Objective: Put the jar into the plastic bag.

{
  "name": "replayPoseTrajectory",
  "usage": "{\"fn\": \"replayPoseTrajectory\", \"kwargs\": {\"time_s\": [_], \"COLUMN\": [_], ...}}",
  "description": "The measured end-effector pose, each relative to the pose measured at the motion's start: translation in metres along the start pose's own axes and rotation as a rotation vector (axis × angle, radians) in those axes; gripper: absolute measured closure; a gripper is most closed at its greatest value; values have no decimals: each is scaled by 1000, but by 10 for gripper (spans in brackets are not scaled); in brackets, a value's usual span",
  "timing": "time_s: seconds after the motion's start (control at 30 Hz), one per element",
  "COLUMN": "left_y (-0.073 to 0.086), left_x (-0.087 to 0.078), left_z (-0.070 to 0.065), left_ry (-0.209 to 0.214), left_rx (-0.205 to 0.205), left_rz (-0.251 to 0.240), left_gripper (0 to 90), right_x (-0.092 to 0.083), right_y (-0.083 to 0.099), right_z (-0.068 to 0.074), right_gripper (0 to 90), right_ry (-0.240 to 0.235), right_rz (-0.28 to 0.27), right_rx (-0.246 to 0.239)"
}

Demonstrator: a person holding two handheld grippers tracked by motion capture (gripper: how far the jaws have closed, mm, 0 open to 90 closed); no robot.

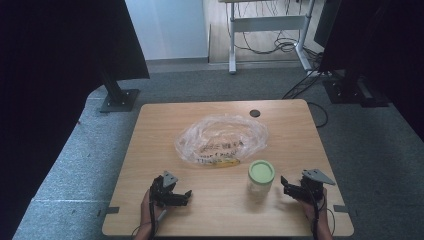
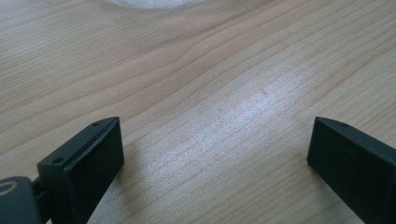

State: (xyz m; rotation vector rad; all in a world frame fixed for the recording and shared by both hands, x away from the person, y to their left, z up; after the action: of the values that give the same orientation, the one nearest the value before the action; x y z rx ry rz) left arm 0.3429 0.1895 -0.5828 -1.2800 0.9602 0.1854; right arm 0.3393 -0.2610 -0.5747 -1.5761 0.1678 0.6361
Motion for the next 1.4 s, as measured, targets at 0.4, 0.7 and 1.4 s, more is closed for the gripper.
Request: {"fn": "replayPoseTrajectory", "kwargs": {"time_s": [0.4,0.7,1.4], "left_y": [0,0,0], "left_x": [0,0,0], "left_z": [0,0,1], "left_ry": [1,2,6], "left_rx": [-1,-2,-7], "left_rz": [1,1,3], "left_gripper": [34,34,33], "right_x": [1,0,-13], "right_y": [0,0,-8], "right_z": [1,0,7], "right_gripper": [67,69,41], "right_ry": [12,17,16], "right_rz": [6,2,-38], "right_rx": [-7,-2,0]}}
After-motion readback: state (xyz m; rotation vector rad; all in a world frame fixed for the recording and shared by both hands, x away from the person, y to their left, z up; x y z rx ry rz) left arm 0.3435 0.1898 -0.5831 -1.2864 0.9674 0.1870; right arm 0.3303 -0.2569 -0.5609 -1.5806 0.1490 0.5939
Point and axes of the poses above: each handheld gripper's, and its own axes: x roughly forward along the jaws, y roughly out of its underside, z roughly to its left, the point moved 4 cm from there along x, roughly forward along the jaws, and after that the axes turned 5 degrees about -x, right-handed, at the moved point
